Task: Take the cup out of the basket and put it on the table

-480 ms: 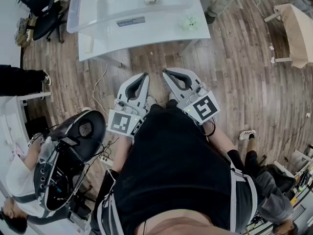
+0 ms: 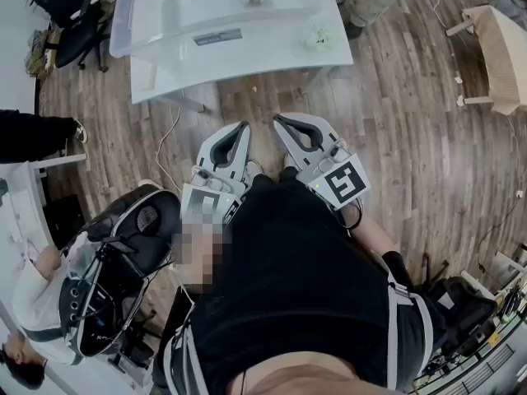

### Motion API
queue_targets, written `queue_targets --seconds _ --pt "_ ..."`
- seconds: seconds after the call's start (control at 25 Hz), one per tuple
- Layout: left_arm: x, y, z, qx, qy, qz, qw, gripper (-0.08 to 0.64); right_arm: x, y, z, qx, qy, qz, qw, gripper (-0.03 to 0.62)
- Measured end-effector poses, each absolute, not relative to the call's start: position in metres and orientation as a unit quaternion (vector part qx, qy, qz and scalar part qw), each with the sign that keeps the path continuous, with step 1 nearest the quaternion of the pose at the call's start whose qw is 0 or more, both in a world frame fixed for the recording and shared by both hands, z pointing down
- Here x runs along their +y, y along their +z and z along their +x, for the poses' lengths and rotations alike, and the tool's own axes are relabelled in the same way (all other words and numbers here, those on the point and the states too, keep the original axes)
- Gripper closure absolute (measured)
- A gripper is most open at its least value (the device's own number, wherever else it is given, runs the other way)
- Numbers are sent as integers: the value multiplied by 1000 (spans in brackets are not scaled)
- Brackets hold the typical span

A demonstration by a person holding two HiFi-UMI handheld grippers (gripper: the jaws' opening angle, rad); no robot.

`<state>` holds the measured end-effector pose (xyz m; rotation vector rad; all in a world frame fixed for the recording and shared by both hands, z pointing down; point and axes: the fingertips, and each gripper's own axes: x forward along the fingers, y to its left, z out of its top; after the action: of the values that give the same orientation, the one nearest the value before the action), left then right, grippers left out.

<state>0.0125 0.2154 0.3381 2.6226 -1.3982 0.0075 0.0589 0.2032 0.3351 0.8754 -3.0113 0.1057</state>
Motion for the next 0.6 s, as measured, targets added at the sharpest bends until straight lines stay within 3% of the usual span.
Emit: queue_targets --seconds 0.6 --pt "193 339 49 -498 14 863 83 541 179 353 101 -965 70 252 13 575"
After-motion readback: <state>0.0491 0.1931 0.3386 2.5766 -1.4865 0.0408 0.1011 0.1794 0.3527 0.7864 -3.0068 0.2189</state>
